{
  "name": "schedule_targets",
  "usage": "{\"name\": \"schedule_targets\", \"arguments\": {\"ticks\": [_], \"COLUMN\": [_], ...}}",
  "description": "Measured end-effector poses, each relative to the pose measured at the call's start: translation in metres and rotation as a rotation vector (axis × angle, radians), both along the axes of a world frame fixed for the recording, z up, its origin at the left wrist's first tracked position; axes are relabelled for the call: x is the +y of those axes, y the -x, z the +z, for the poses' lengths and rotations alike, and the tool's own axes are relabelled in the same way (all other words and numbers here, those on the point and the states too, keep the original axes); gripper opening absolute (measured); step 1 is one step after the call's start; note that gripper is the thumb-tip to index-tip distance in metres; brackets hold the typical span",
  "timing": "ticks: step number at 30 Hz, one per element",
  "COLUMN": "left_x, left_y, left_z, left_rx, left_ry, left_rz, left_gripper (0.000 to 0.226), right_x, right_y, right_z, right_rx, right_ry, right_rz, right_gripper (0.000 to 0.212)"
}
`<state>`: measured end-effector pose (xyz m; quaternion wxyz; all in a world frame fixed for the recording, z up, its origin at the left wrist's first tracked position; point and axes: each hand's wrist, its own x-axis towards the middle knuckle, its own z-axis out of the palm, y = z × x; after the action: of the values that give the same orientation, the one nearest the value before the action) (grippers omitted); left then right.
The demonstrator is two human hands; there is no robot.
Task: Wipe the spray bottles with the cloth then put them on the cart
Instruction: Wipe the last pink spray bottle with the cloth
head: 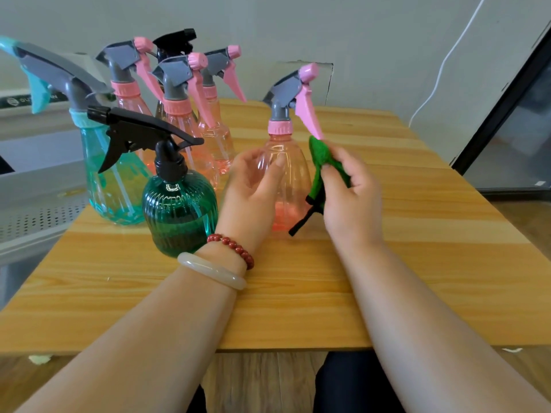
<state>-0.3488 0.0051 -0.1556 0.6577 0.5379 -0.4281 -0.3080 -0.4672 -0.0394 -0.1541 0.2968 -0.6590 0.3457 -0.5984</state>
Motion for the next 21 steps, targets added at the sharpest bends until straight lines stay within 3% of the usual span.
{"name": "schedule_targets", "arguments": {"ticks": [2, 4, 8, 10, 13, 14, 21], "left_x": [0.001, 0.003, 0.004, 0.004, 0.003, 0.003, 0.005], "left_y": [0.002, 0.002, 0.003, 0.004, 0.003, 0.003, 0.002], "left_z": [0.002, 0.003, 0.006, 0.006, 0.006, 0.005, 0.005], "left_rx": [-0.01, -0.012, 0.052, 0.082, 0.086, 0.078, 0.133], "left_ry": [-0.011, -0.008, 0.002, 0.013, 0.016, 0.014, 0.01], "left_rz": [-0.023, -0.027, -0.016, -0.015, -0.034, -0.035, -0.083], "left_gripper": [0.029, 0.029, 0.027, 0.023, 0.021, 0.02, 0.02], "right_x": [0.004, 0.002, -0.011, -0.008, 0.003, 0.005, -0.01], "right_y": [-0.001, -0.002, 0.001, 0.001, 0.001, 0.001, 0.001], "right_z": [0.001, -0.001, -0.001, 0.0, 0.0, 0.001, 0.007], "right_rx": [0.049, 0.079, -0.016, -0.02, 0.075, 0.067, -0.236], "right_ry": [0.167, 0.175, -0.234, -0.118, 0.235, 0.219, -0.591], "right_rz": [0.042, 0.056, 0.056, 0.071, 0.135, 0.16, 0.294], "right_gripper": [0.042, 0.041, 0.045, 0.04, 0.039, 0.039, 0.031]}}
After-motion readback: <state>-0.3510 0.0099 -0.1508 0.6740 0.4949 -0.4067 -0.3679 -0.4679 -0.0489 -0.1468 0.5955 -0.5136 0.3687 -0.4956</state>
